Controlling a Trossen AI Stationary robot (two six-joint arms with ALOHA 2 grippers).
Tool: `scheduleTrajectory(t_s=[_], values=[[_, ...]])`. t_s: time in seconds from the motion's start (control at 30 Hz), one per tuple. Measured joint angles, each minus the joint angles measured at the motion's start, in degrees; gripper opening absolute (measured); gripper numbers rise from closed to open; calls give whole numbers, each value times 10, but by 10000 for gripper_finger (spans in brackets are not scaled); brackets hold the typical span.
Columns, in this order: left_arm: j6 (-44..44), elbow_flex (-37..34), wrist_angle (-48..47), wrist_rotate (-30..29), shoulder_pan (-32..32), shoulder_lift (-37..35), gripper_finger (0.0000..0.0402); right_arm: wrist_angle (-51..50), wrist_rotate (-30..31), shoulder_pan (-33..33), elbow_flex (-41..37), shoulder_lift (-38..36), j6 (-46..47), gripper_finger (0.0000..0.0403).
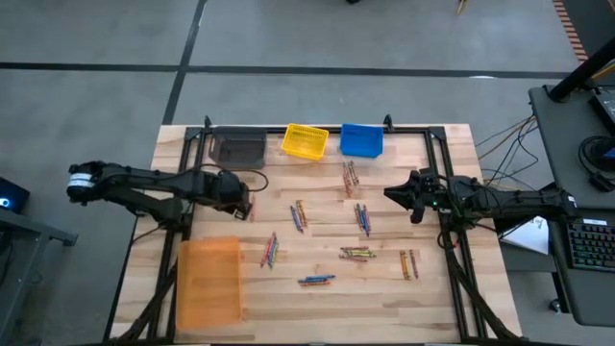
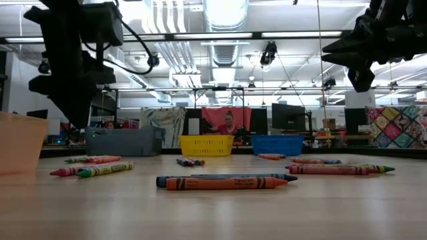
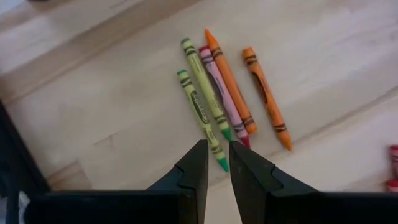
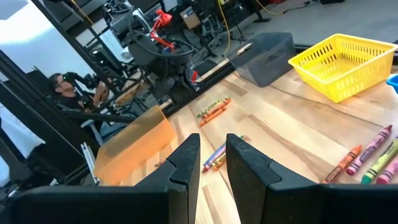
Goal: Sort crayons
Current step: Put the green crayon into the yellow bin
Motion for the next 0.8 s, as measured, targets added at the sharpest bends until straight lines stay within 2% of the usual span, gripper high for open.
scheduleTrajectory(t_s=[0.33, 0.57, 0.8], values=[[57, -46, 75, 28, 75, 1, 48, 1, 0, 0, 0, 0, 1, 68], [54, -48, 80, 22, 80, 2, 50, 1, 0, 0, 0, 0, 2, 68], [50, -65, 106, 8, 80, 10, 83, 1, 0, 0, 0, 0, 2, 68]])
